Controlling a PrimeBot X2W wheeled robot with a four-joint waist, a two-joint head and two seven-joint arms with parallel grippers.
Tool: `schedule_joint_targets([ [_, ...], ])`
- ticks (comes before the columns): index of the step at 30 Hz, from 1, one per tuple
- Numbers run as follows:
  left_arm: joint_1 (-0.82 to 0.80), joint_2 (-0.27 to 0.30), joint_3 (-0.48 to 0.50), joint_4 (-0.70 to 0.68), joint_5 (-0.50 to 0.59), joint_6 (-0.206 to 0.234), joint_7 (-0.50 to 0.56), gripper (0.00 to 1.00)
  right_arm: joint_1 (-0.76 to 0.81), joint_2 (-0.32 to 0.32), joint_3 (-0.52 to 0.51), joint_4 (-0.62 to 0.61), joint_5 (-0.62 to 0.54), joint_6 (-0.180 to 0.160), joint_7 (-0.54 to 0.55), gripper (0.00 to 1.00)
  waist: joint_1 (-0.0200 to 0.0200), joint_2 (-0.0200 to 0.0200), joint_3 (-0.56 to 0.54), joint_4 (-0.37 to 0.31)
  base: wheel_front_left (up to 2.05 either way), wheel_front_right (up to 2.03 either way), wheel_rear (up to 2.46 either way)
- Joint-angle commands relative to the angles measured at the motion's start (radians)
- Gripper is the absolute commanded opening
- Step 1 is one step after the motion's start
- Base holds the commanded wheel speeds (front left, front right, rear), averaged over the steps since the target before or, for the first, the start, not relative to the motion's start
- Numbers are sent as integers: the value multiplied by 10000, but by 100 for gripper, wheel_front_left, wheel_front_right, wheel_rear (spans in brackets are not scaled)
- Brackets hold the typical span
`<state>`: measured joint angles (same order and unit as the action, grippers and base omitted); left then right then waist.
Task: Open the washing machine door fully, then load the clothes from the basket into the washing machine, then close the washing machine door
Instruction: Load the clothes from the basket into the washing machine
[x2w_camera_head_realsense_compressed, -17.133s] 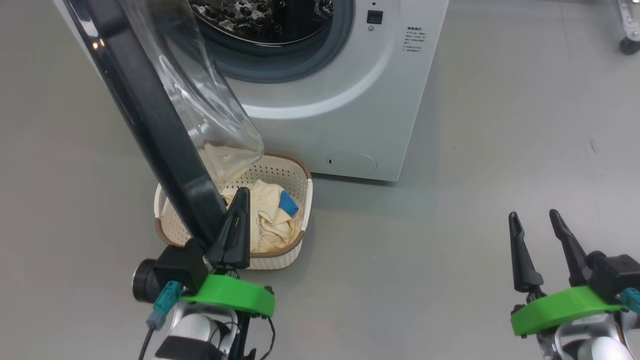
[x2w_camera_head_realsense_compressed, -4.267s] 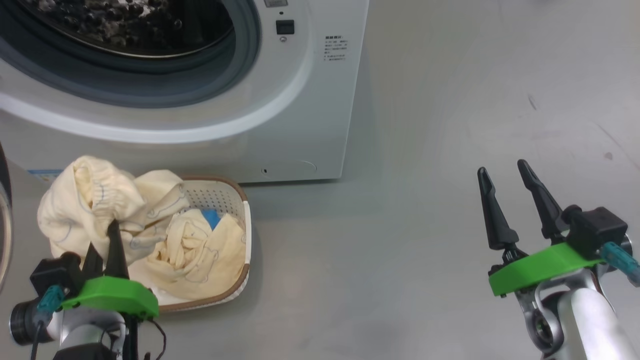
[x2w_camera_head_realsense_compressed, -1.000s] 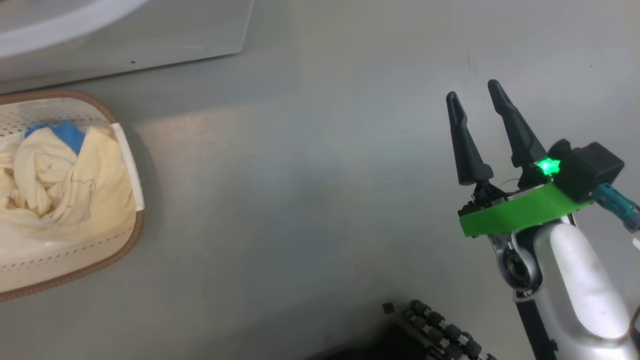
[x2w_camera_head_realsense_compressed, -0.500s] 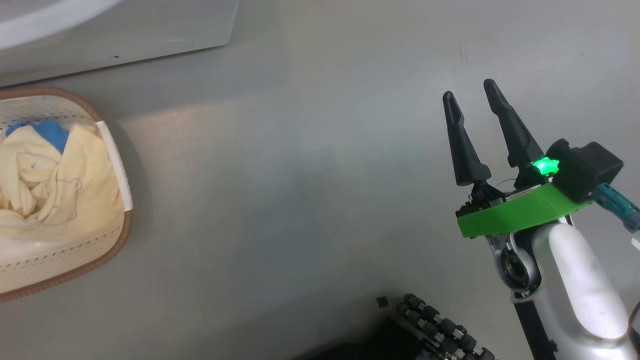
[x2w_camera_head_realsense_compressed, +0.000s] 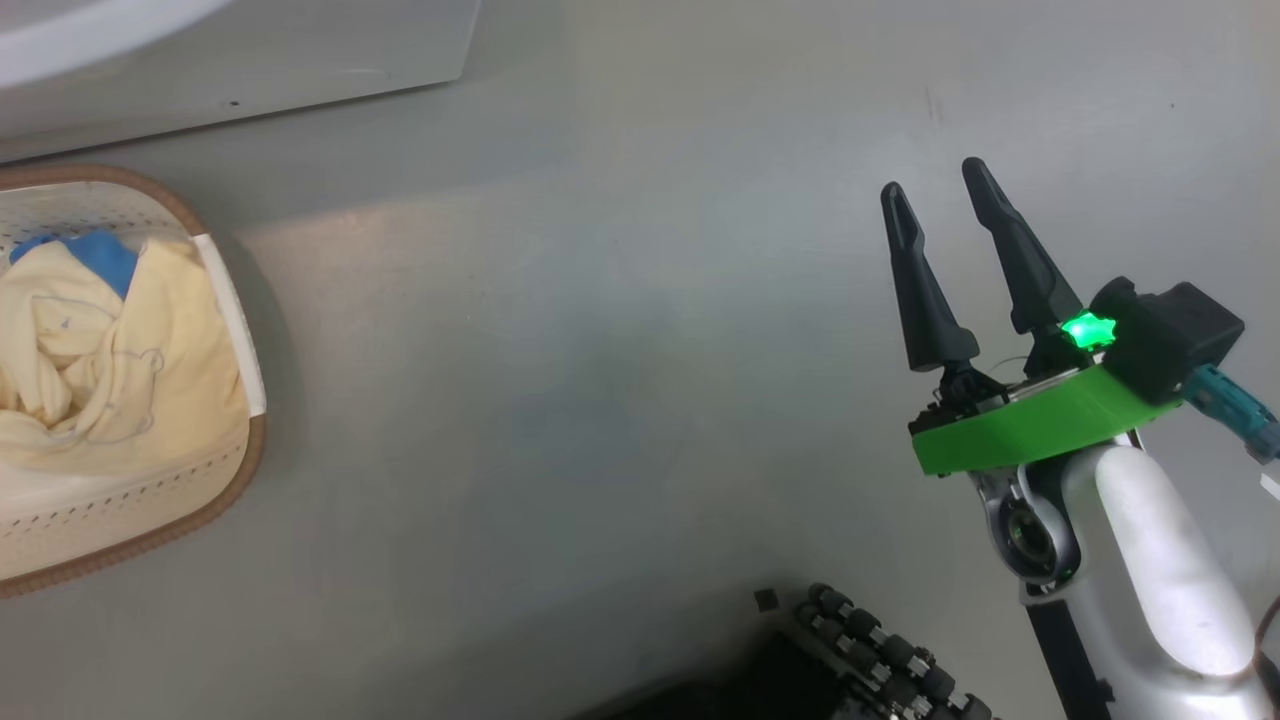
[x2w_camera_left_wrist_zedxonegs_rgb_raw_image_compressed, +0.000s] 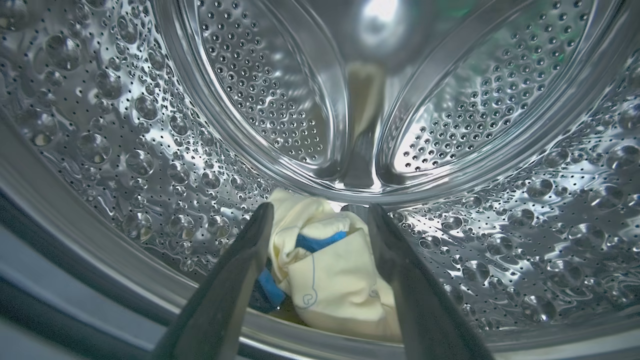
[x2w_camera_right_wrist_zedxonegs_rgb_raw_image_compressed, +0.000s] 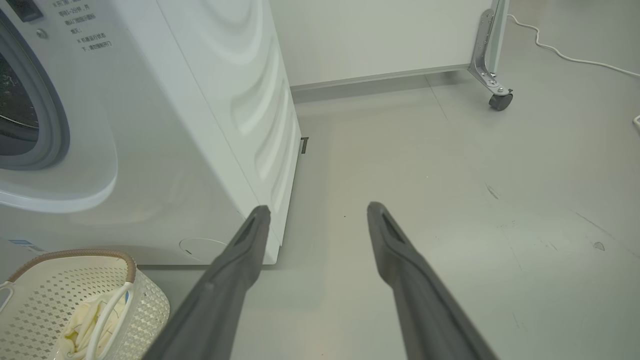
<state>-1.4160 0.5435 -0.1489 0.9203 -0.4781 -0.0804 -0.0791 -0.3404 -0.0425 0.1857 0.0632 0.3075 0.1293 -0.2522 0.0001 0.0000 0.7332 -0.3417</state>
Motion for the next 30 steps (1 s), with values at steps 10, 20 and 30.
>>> schedule_joint_targets([
  [10, -26, 108, -47, 196, -178, -77, -290, 100, -111, -77, 4, -240, 30, 14, -95, 100, -1, 0, -47, 203, 0, 0, 0],
  [20, 1744, -528, -108, 194, -301, 243, -1292, 100, 47, -77, -226, -152, -300, 14, -95, 100, -1, 0, -738, 645, 0, 0, 0],
  [30, 4577, -1214, -25, -1932, -124, 1010, -1803, 100, 412, -77, -502, -62, -692, 14, -95, 100, -1, 0, -1607, 1225, 0, 0, 0],
])
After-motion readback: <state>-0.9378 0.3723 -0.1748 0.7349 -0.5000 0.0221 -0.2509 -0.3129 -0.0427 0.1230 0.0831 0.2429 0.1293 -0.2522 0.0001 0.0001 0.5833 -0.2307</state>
